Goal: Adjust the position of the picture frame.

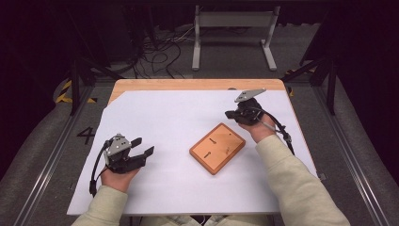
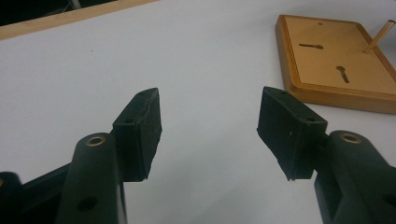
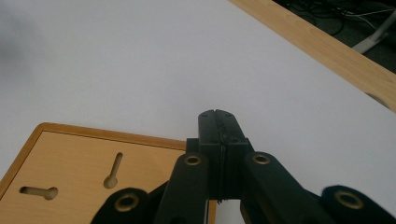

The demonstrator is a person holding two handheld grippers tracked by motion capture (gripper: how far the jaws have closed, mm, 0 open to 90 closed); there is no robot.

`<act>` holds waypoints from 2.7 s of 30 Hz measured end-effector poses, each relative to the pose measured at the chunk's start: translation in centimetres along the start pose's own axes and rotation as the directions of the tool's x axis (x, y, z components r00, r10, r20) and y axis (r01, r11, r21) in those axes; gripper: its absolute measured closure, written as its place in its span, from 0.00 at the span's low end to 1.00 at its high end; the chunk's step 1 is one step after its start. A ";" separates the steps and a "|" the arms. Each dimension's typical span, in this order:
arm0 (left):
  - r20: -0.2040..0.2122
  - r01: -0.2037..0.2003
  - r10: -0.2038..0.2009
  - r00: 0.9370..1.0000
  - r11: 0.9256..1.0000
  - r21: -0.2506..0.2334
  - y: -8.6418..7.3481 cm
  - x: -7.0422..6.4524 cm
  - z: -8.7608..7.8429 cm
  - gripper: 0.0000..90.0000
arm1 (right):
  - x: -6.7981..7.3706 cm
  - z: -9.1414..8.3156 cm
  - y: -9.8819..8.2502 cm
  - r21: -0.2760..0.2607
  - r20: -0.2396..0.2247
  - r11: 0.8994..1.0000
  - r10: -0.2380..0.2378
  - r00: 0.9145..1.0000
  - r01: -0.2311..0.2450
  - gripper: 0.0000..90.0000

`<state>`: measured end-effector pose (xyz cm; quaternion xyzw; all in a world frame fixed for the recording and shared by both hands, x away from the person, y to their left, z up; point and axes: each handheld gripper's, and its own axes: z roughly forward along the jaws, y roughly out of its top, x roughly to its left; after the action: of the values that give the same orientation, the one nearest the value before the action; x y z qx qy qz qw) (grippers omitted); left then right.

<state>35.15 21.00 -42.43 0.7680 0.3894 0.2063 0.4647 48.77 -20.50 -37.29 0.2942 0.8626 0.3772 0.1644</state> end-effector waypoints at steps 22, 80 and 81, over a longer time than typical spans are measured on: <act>-0.026 0.017 -0.017 1.000 1.000 0.002 -1.1 0.3 -1.5 0.47 | -0.2 7.8 -0.2 0.182 -0.028 0.983 -0.007 1.000 0.012 1.00; 0.112 -0.059 0.057 0.992 0.998 0.017 0.9 -1.7 1.5 0.53 | 0.4 -1.8 -6.8 0.198 0.066 0.978 0.054 0.996 -0.066 1.00; 0.112 -0.059 0.057 0.992 0.998 0.016 0.9 -1.7 1.5 0.54 | 0.3 -1.9 -7.4 0.205 0.069 0.976 0.065 0.995 -0.078 1.00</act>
<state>35.51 18.59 -42.26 0.7938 0.3424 0.1726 0.4720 44.75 -25.38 -41.58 0.3521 0.8806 0.2816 0.1456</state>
